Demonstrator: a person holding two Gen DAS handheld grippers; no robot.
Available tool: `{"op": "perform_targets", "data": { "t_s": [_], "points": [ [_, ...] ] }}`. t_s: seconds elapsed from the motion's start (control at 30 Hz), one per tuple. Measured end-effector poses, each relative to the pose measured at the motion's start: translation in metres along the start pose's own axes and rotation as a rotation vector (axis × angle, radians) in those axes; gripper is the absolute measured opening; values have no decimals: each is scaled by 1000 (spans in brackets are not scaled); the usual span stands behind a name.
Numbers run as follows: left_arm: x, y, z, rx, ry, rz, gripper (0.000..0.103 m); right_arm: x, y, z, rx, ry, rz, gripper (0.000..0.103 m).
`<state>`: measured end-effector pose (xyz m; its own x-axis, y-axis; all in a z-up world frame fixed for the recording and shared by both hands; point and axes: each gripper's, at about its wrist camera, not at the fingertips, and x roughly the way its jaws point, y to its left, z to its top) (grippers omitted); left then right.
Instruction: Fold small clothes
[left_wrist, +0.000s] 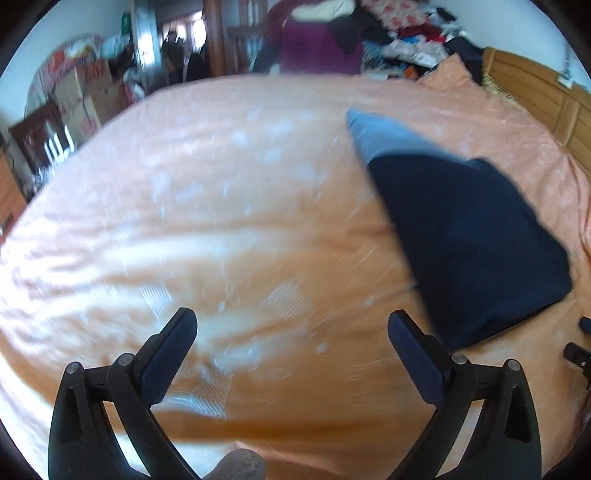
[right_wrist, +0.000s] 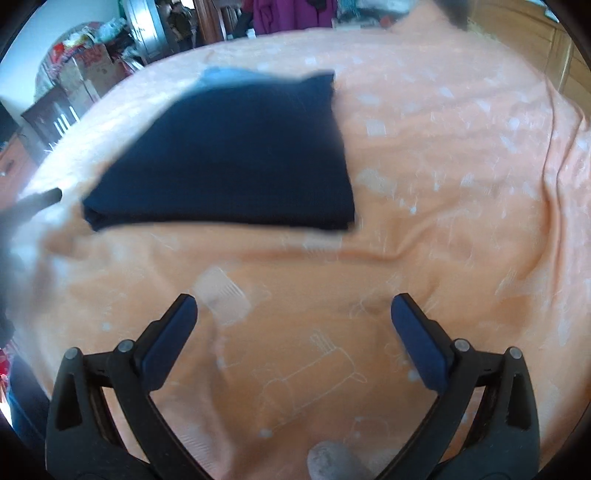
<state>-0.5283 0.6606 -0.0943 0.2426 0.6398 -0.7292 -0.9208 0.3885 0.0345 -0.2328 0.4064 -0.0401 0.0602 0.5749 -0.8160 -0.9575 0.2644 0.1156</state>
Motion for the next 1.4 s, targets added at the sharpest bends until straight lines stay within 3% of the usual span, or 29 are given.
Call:
{"op": "perform_targets", "data": {
  "t_s": [0.1,0.23,0.33,0.37,0.43,0.5,0.6,0.73,0.87,1.4],
  "points": [
    [-47,-12,22,4,-120,-20,103,-40,9,16,-8,-86,31,103],
    [-132,-21,57,-10,-337,-28,103,-131,31,43,-67,-302,39,103],
    [-206,-29,75,-3,-528,19,103,-214,50,50,-100,-532,-32,103],
    [-233,-33,79,2,-593,39,103,-242,58,47,-99,-628,-100,103],
    [-275,-43,75,7,-722,78,103,-268,64,40,-74,-718,-190,103],
    [-298,-44,66,-17,-783,58,103,-273,61,37,-43,-699,-165,103],
    [-307,-52,64,-22,-716,-13,103,-255,62,37,-52,-592,-161,103],
    [-295,-68,60,6,-604,-24,103,-234,65,38,-49,-482,-169,103],
    [-279,-79,57,21,-485,24,103,-225,61,36,-27,-400,-162,103],
    [-262,-67,31,-19,-384,68,103,-208,75,42,-25,-303,-113,103]
  ]
}}
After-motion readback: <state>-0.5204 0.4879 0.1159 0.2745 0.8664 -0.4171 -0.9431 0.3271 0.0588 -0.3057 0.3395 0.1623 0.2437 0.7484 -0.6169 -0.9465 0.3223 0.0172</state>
